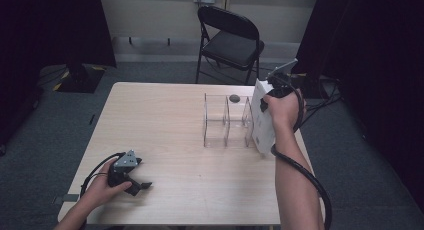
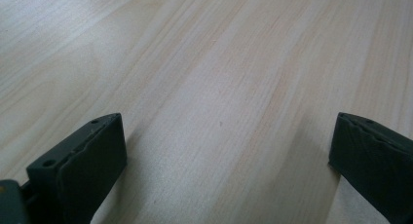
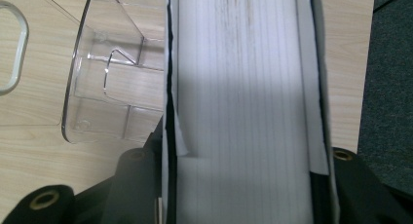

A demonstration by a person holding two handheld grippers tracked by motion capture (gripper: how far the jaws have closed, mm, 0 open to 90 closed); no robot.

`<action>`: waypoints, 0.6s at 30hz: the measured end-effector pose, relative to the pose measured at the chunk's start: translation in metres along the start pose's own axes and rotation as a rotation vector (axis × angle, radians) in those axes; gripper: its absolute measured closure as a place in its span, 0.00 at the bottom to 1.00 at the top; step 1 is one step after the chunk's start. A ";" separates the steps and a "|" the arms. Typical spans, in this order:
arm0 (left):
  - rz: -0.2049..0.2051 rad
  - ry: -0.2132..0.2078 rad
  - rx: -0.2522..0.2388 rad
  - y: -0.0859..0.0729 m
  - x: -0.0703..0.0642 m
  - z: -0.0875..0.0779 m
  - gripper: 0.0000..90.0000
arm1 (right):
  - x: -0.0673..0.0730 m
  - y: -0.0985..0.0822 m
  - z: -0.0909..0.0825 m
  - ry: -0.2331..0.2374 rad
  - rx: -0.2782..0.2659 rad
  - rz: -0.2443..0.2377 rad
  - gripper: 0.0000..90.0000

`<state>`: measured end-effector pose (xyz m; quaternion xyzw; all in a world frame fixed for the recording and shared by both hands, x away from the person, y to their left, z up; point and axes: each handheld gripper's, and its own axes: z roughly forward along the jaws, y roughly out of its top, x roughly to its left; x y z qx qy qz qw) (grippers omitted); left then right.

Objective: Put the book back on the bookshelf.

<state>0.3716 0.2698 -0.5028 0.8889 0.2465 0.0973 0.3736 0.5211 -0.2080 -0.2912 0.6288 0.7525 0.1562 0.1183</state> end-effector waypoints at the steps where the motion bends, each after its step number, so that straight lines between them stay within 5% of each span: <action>1: 0.000 0.000 0.000 0.000 0.000 0.000 0.00 | 0.000 0.001 0.000 0.001 0.001 0.001 0.58; 18: 0.000 0.000 0.000 0.000 0.000 0.000 0.00 | 0.000 0.004 0.002 0.004 -0.007 -0.001 0.58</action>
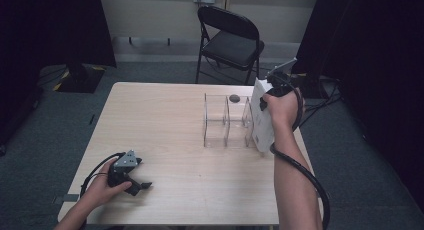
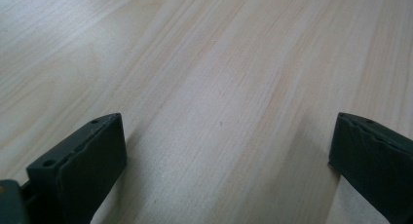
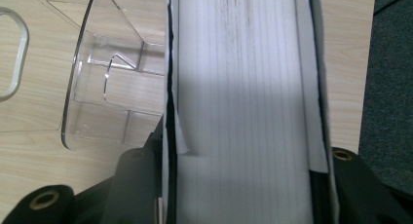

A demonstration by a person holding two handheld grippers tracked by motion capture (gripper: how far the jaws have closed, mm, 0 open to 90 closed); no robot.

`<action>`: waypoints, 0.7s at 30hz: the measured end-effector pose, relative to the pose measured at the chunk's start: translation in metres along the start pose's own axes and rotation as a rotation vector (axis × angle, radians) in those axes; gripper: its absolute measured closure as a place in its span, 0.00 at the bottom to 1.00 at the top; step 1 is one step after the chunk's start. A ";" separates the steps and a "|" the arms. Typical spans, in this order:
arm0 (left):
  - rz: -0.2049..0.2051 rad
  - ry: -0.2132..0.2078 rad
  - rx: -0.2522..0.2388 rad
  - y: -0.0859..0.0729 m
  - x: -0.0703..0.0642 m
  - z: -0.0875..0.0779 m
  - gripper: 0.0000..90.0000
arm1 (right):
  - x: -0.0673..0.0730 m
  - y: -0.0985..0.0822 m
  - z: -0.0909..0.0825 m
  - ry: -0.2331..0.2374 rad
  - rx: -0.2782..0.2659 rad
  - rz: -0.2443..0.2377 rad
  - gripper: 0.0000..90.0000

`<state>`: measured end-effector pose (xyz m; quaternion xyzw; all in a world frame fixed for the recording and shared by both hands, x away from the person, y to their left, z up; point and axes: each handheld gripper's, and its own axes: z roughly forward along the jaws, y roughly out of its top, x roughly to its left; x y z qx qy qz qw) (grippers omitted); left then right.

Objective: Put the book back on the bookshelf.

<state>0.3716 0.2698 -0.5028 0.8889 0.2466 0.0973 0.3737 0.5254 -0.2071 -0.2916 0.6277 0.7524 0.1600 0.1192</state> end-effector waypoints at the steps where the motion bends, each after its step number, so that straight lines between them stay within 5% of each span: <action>1: 0.000 0.000 0.000 0.000 0.000 0.000 0.00 | 0.000 0.000 0.000 -0.001 0.000 0.001 0.58; 21: 0.000 0.000 0.000 0.000 0.000 0.000 0.00 | 0.002 0.004 0.007 -0.010 -0.038 0.016 0.58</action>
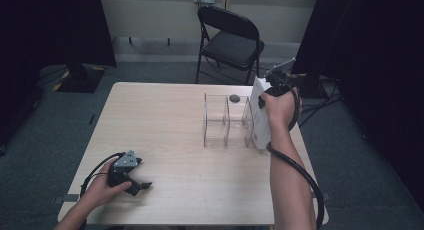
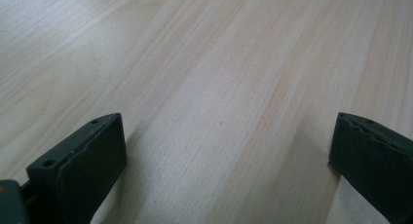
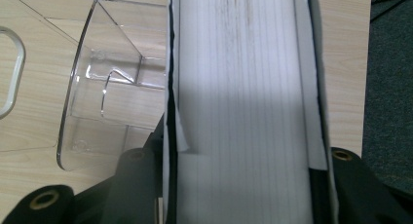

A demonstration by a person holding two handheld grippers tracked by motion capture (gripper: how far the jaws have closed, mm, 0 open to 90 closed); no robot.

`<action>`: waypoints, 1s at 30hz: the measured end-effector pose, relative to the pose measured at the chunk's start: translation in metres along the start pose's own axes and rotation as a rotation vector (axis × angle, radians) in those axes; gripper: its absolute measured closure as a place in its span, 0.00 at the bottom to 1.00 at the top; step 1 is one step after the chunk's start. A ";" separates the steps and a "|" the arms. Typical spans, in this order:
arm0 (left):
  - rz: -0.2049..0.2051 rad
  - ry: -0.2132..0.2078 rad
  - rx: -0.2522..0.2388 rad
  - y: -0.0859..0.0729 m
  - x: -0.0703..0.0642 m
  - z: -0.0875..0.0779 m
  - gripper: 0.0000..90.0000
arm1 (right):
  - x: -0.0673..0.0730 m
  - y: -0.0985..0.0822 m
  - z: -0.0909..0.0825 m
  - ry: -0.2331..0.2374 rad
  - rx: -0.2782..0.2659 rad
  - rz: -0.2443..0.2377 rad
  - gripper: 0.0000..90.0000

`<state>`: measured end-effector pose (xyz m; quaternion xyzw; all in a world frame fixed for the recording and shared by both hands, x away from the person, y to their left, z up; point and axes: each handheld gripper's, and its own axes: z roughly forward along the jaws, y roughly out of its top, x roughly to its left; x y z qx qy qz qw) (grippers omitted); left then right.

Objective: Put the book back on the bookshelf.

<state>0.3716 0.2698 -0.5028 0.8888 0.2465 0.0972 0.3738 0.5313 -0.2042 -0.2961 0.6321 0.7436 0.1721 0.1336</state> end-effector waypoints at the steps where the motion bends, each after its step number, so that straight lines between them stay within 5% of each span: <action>1: 0.000 0.000 0.000 0.000 0.000 0.000 0.00 | 0.000 0.000 0.001 -0.004 0.001 -0.002 0.58; 30: 0.000 0.000 0.000 0.000 0.000 0.000 0.00 | 0.001 -0.001 0.013 -0.002 -0.033 0.014 0.58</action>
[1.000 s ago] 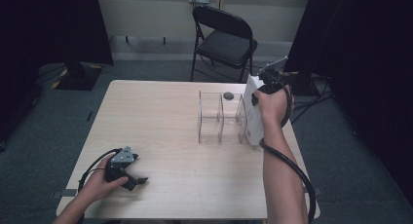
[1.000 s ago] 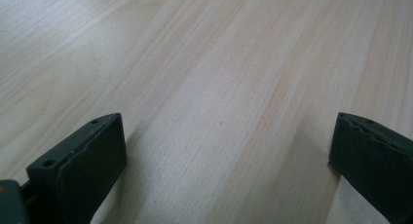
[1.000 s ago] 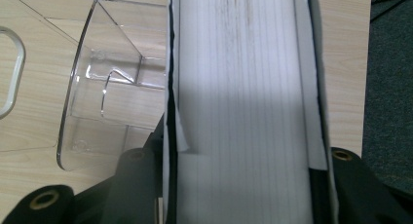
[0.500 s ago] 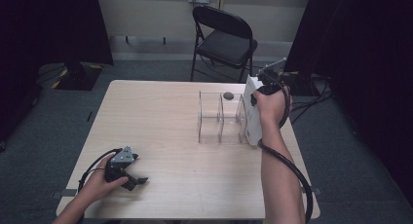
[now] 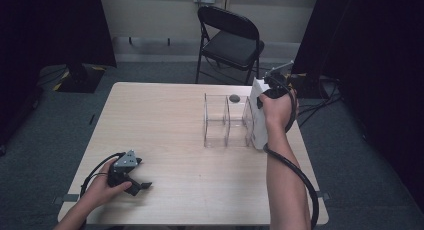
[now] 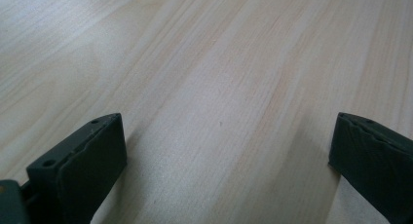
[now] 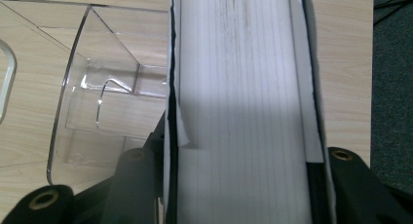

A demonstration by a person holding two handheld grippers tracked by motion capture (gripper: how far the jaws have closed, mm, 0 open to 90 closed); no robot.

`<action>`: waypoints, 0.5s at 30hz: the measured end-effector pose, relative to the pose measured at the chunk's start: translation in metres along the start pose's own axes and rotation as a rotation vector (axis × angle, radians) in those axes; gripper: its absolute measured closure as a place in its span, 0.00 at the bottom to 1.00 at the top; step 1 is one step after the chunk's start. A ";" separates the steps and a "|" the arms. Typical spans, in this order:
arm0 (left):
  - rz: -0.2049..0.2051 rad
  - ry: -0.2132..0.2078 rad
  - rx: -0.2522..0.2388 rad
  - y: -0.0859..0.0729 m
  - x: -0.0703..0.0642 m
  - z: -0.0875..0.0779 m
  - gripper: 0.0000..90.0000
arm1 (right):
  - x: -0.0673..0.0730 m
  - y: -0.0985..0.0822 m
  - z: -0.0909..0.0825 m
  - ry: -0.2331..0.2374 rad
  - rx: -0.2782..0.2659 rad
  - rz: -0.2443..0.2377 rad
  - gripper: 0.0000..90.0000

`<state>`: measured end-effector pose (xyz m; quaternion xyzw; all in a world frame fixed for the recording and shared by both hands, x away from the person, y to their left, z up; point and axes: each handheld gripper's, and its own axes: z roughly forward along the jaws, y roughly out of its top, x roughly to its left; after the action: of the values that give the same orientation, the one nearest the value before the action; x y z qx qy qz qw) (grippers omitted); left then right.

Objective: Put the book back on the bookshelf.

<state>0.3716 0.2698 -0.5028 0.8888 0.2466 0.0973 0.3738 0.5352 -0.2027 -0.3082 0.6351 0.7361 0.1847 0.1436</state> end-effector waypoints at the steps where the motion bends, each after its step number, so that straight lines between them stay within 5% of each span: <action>1: 0.001 0.000 0.001 0.000 0.000 0.000 0.00 | 0.000 0.000 0.000 -0.003 -0.003 0.001 0.58; 15: 0.001 -0.001 0.001 0.000 0.000 0.000 0.00 | -0.001 -0.008 0.002 0.006 -0.014 0.000 0.57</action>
<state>0.3716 0.2698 -0.5028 0.8891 0.2461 0.0971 0.3735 0.5289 -0.2041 -0.3135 0.6337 0.7351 0.1918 0.1457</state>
